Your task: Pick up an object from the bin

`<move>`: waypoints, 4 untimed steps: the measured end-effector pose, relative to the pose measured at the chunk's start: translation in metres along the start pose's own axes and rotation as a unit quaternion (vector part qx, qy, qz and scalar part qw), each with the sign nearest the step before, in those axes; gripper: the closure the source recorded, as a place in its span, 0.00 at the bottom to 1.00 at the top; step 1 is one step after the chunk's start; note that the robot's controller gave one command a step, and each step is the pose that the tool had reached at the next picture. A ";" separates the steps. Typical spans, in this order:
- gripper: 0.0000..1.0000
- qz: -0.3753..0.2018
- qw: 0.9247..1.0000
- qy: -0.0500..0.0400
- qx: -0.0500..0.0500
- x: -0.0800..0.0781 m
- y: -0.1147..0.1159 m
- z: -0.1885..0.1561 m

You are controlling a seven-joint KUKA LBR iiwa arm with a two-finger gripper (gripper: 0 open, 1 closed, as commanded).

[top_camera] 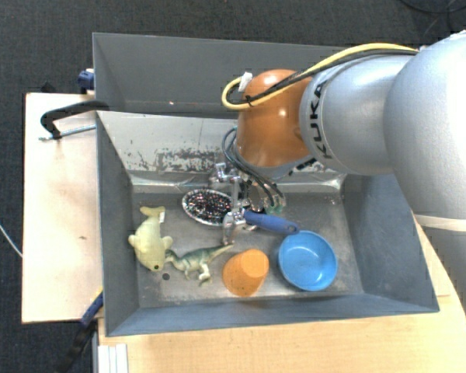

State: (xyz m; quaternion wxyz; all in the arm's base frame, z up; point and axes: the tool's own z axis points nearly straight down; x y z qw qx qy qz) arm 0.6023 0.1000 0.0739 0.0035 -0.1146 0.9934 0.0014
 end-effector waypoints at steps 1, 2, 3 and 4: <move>0.00 -0.160 0.987 -0.002 -0.001 0.003 -0.022 0.000; 1.00 -0.159 0.987 -0.003 0.000 0.002 -0.022 -0.002; 1.00 -0.158 0.987 0.000 0.000 0.001 -0.021 -0.021; 1.00 -0.158 0.987 -0.001 0.001 -0.002 -0.020 -0.060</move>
Offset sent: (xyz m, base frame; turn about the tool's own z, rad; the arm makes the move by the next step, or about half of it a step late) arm -0.0013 -0.0251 -0.0039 -0.3218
